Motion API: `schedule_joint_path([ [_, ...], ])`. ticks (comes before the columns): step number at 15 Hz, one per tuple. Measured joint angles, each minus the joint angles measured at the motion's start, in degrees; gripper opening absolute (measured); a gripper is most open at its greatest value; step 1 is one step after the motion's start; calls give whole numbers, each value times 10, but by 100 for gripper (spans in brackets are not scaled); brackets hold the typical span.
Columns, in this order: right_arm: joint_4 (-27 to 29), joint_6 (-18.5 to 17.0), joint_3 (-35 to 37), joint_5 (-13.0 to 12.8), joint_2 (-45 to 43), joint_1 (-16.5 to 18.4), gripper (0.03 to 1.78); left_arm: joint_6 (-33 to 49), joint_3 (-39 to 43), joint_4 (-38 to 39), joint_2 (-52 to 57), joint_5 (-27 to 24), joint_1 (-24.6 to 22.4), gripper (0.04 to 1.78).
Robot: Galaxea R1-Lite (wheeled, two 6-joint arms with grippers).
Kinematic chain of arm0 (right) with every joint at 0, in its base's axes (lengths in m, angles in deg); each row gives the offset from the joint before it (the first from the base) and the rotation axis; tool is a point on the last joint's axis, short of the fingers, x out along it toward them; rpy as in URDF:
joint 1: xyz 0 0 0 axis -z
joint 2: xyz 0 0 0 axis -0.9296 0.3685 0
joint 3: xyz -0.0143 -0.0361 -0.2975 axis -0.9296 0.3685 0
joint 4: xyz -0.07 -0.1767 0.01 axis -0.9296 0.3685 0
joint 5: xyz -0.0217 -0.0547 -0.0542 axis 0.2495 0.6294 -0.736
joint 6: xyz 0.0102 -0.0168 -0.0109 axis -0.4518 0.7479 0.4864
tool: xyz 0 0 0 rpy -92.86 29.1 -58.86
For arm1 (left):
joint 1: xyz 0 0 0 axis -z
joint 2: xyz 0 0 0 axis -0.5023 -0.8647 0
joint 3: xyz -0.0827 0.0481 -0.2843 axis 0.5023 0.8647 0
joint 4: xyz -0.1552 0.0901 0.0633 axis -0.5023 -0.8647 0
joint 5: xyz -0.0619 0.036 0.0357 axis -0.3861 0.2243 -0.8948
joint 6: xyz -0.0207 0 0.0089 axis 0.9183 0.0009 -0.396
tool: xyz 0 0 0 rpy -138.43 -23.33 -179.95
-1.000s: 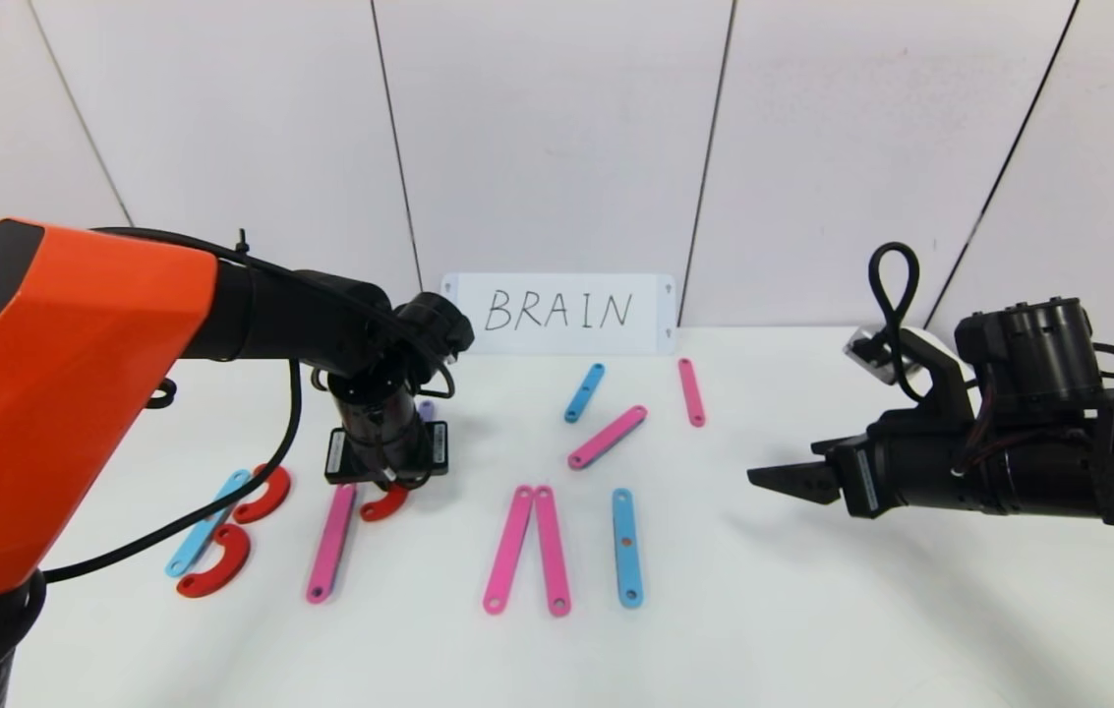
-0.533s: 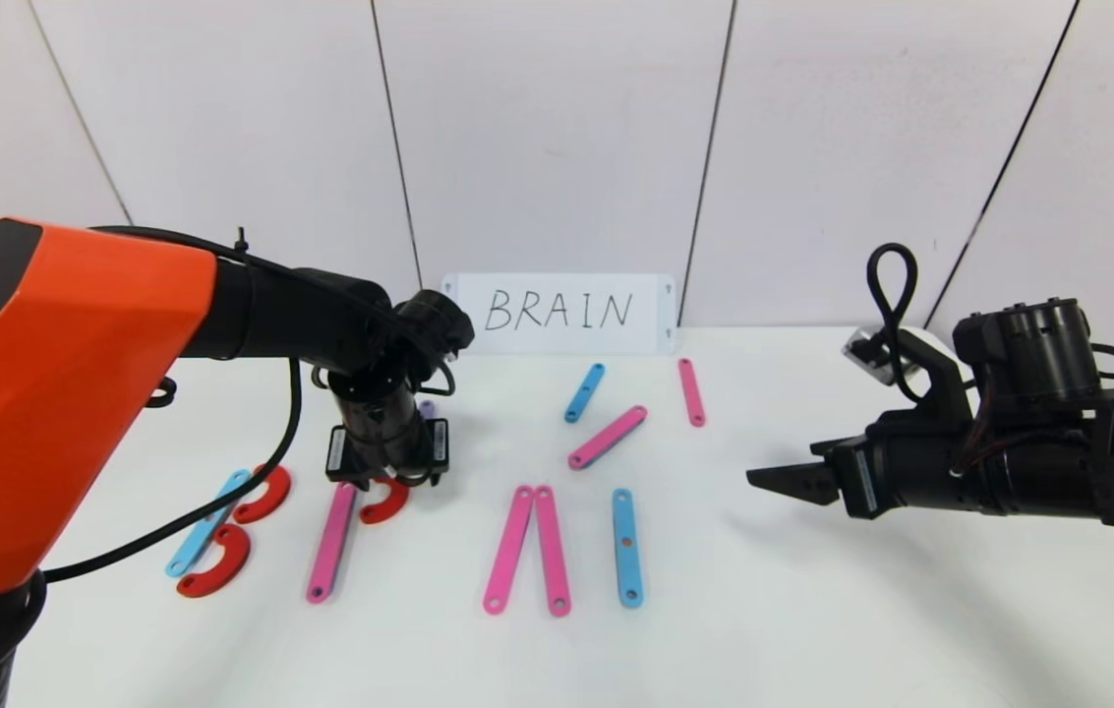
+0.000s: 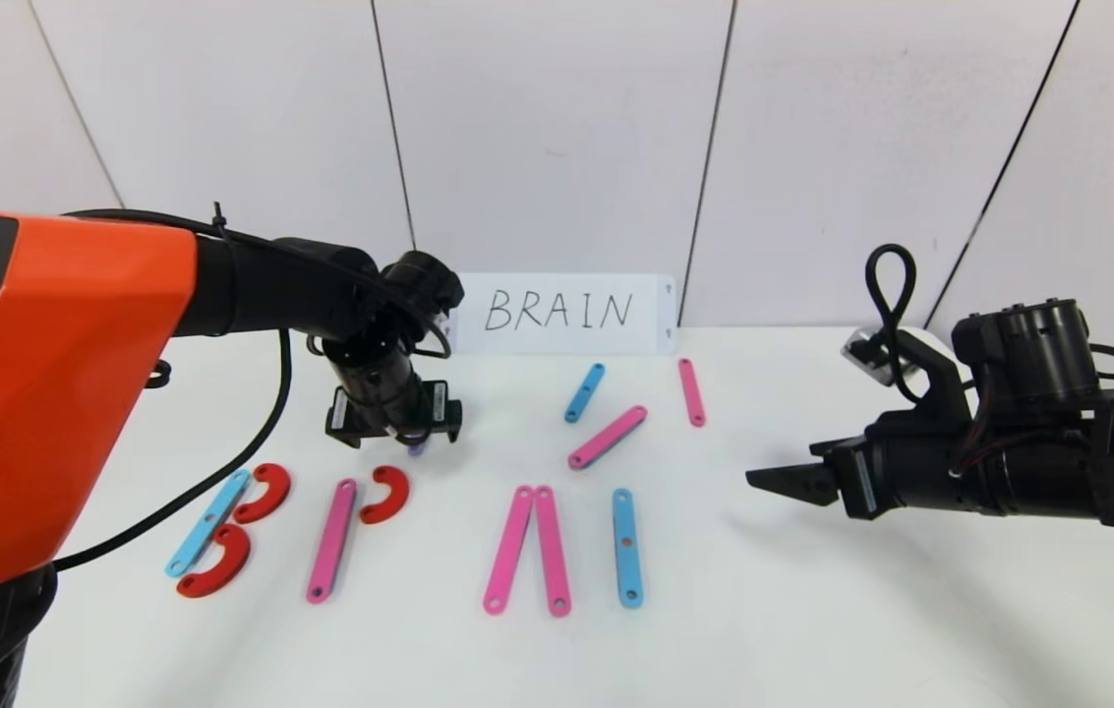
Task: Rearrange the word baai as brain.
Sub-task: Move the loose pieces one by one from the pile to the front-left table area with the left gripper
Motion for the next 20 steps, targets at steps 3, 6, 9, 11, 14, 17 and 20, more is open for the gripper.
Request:
schedule_joint_path([
  [3, 0, 0, 0, 0, 0, 0, 173, -18, -34, 0, -19, -17, -13, 175],
  [6, 0, 0, 0, -1, 2, 0, 173, -41, -55, 1, -34, -47, -28, 175],
  [9, 0, 0, 0, -1, 3, 0, 173, -56, -66, 1, -51, -48, -33, 175],
  [11, 0, 0, 0, -2, 4, 0, 173, -60, -78, 1, -61, -49, -35, 173],
  [14, 0, 0, 0, -2, 5, 0, 173, -64, -86, 3, -75, -48, -35, 150],
  [17, 0, 0, 0, -2, 5, 0, 173, -69, -87, 11, -82, -47, -38, 106],
  [20, 0, 0, 0, -2, 5, 0, 173, -69, -87, 12, -85, -46, -37, 52],
])
